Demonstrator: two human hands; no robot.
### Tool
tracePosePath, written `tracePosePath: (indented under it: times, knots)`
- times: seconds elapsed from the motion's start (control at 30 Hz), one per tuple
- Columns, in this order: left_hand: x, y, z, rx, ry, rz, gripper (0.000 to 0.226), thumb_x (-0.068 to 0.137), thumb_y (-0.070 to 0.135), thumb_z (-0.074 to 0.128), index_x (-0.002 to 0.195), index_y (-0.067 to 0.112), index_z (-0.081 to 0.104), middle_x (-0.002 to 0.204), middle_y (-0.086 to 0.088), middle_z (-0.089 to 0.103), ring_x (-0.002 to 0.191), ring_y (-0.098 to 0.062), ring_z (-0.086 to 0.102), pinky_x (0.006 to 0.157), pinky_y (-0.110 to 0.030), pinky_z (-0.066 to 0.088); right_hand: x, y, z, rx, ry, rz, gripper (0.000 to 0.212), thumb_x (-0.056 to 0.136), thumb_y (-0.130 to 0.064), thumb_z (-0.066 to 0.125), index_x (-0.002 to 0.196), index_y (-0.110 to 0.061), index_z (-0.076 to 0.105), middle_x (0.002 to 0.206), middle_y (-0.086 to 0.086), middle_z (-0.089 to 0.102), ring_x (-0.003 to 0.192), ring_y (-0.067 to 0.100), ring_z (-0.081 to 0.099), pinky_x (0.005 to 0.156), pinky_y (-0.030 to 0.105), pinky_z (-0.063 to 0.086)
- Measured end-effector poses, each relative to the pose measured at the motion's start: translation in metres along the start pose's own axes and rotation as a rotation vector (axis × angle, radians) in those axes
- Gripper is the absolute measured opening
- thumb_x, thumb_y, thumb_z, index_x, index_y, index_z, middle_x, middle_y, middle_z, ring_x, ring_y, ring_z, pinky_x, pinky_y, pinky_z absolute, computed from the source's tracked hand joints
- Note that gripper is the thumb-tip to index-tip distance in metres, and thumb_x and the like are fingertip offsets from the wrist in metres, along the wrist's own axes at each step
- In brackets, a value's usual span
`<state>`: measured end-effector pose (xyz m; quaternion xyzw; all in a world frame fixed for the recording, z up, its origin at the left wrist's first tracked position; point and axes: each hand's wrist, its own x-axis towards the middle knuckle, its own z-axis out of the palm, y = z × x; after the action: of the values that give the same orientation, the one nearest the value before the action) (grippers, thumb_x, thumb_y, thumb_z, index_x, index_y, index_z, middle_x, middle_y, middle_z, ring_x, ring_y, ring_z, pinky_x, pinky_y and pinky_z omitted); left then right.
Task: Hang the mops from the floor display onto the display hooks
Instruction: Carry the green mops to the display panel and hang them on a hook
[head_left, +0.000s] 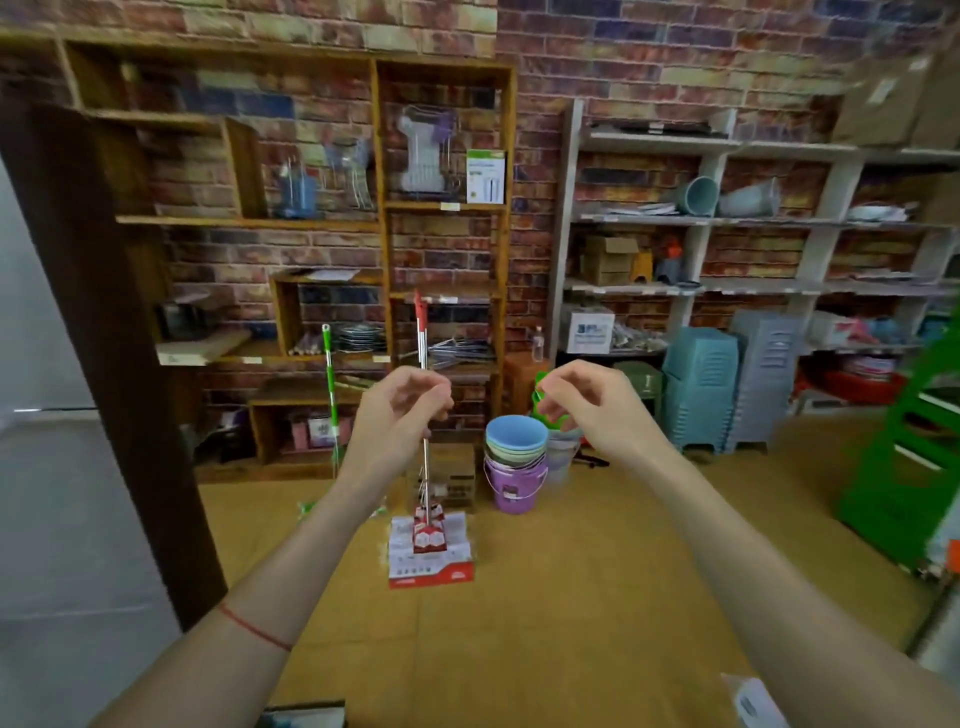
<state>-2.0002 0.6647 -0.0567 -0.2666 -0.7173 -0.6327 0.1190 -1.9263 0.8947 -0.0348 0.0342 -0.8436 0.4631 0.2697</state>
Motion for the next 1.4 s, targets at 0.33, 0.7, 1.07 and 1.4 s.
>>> tracePosePath:
  times: [0.33,0.7,1.07,1.4]
  knots:
    - [0.098,-0.08,-0.001,0.048,0.084,-0.041,0.009,0.1,0.02,0.064,0.103,0.02,0.072,0.095,-0.001,0.077,0.089,-0.013,0.073,0.072,-0.026,0.058,0.112,0.081,0.05,0.077,-0.084,0.039,0.015,0.101,-0.018,0.061,0.088,-0.017,0.07,0.07,-0.007,0.075,0.07,0.011,0.069,0.066,0.029,0.054]
    - [0.25,-0.178,0.019,0.102,0.237,-0.114,0.009,0.101,0.02,0.063,0.101,0.024,0.072,0.093,0.001,0.077,0.085,-0.008,0.073,0.075,-0.03,0.058,0.304,0.179,0.096,0.155,-0.205,0.024,0.016,0.102,-0.022,0.06,0.091,-0.019,0.072,0.078,-0.002,0.077,0.072,0.008,0.07,0.065,0.023,0.055]
    - [0.369,-0.305,-0.018,0.117,0.331,-0.184,0.009,0.1,0.016,0.064,0.104,0.014,0.072,0.084,0.007,0.078,0.078,0.0,0.074,0.067,-0.014,0.052,0.449,0.264,0.207,0.194,-0.331,0.044,0.017,0.102,-0.024,0.06,0.096,-0.014,0.073,0.083,0.003,0.078,0.079,0.017,0.073,0.075,0.034,0.058]
    - [0.494,-0.416,-0.079,0.095,0.278,-0.212,0.009,0.101,0.02,0.062,0.1,0.02,0.071,0.082,-0.004,0.078,0.079,-0.011,0.073,0.07,-0.024,0.056,0.574,0.309,0.314,0.191,-0.327,0.084,0.017,0.103,-0.027,0.059,0.099,-0.017,0.073,0.081,-0.004,0.078,0.079,0.012,0.073,0.073,0.029,0.059]
